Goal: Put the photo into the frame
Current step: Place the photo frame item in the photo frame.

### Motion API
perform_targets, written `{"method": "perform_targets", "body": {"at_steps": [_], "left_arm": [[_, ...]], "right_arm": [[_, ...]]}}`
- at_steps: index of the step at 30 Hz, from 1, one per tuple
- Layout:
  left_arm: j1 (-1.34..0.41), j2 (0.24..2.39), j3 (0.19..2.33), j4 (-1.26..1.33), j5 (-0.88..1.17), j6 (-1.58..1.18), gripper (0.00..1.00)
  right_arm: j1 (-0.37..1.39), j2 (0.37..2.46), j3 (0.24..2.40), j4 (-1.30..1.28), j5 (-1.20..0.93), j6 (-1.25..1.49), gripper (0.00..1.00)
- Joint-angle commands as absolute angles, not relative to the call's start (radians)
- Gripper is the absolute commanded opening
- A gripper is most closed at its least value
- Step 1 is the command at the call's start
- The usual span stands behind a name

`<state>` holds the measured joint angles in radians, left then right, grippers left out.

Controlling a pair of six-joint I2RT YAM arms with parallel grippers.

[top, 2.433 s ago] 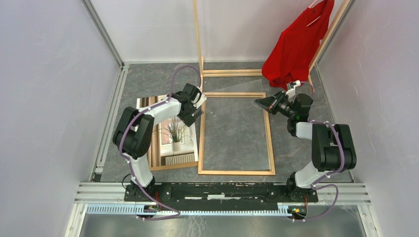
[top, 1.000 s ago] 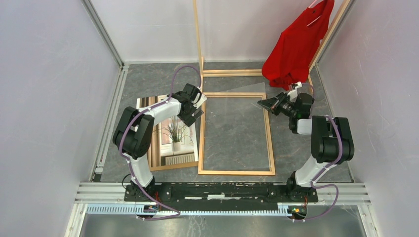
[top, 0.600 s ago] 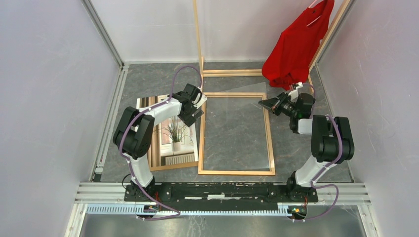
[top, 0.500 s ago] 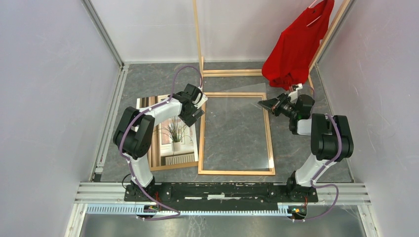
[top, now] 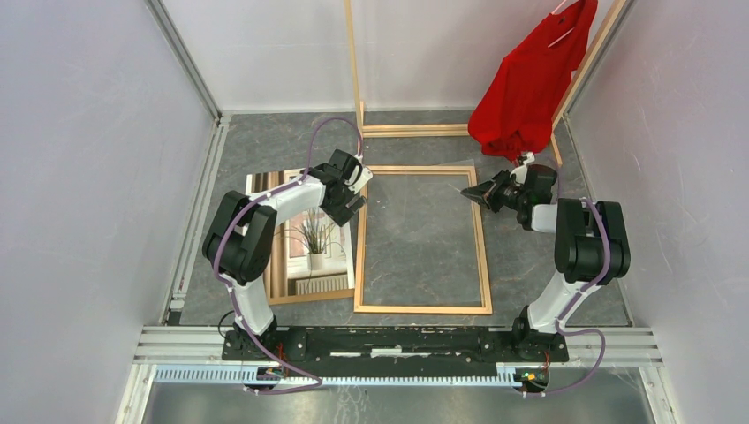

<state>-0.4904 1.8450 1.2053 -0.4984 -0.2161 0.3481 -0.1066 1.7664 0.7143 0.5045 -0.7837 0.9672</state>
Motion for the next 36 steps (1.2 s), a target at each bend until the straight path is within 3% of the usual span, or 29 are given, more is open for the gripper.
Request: {"method": "perform_targets", "body": {"at_steps": [1, 17, 36], "left_arm": [[-0.502, 1.89, 1.194, -0.455, -0.149, 0.285, 0.97], [-0.502, 1.87, 1.238, -0.464, -0.258, 0.275, 0.96], [-0.502, 1.885, 1.268, -0.445, -0.225, 0.247, 0.96]], "right_arm": [[-0.096, 1.779, 0.752, 0.428, -0.779, 0.918, 0.0], [-0.083, 1.708, 0.846, 0.172, -0.71, 0.801, 0.0], [-0.02, 1.683, 0.99, 0.003, -0.693, 0.763, 0.0]]}}
